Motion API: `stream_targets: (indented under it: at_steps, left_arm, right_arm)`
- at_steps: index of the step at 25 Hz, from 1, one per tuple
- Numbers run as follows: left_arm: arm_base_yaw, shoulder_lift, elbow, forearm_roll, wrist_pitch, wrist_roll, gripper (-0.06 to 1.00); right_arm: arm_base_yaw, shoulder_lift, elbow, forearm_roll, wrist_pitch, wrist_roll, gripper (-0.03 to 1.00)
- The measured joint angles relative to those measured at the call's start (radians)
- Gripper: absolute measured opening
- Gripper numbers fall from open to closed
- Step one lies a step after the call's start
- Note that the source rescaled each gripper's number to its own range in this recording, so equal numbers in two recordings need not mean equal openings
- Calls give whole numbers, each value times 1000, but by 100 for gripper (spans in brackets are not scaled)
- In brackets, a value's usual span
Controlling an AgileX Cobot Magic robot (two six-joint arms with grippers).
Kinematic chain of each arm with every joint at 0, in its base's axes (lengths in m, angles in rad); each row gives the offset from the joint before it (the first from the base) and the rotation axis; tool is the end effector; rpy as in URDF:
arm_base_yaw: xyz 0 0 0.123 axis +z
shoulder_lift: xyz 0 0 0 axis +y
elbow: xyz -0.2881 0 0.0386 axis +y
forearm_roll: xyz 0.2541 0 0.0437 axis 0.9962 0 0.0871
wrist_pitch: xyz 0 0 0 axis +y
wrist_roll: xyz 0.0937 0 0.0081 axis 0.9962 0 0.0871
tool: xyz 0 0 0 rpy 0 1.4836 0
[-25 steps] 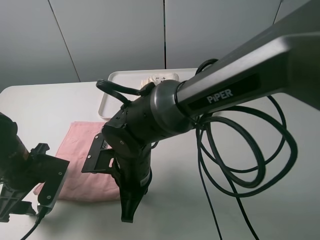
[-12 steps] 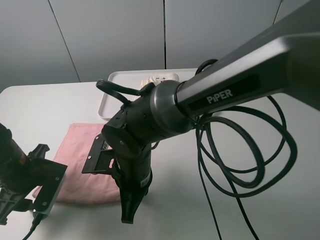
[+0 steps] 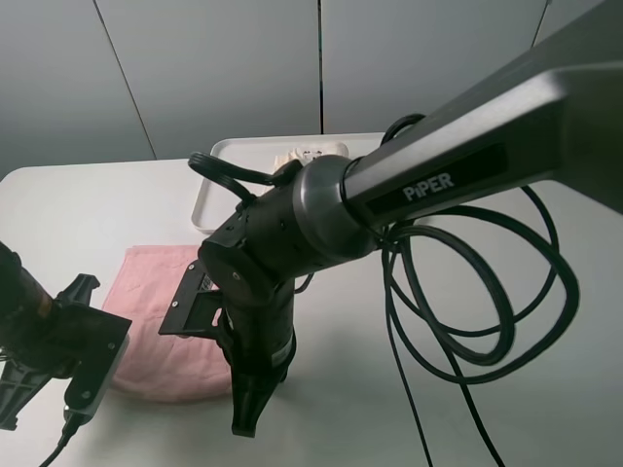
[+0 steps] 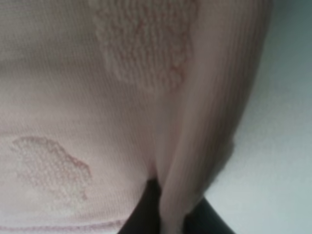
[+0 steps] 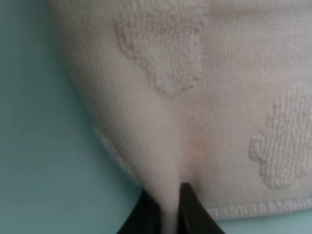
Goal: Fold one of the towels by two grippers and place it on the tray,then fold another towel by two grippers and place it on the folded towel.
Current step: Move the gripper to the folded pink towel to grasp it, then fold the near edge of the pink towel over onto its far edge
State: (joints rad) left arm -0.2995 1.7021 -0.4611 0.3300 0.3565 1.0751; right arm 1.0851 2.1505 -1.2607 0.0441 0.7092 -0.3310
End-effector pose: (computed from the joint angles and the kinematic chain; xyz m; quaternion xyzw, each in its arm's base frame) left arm 0.2008 -0.0508 0.0841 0.7431 0.6656 0.0686 0.0042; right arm 0.1795 0.3457 0.0791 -0.6375 0.7697 0.0247 0.0219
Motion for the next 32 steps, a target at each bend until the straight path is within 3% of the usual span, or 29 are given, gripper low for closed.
stream_targets:
  at_steps: [11,21,32]
  left_arm:
    - [0,-110,18,-44,-3,-150,2]
    - [0,-243,20,-69,-97,-460,2]
    - [0,-176,-95,-71,-142,-778,2]
  right_arm:
    - [-15,-112,8,23,27,65,0]
    - [-101,-232,8,27,77,175,0]
    - [-177,-234,8,27,61,277,0]
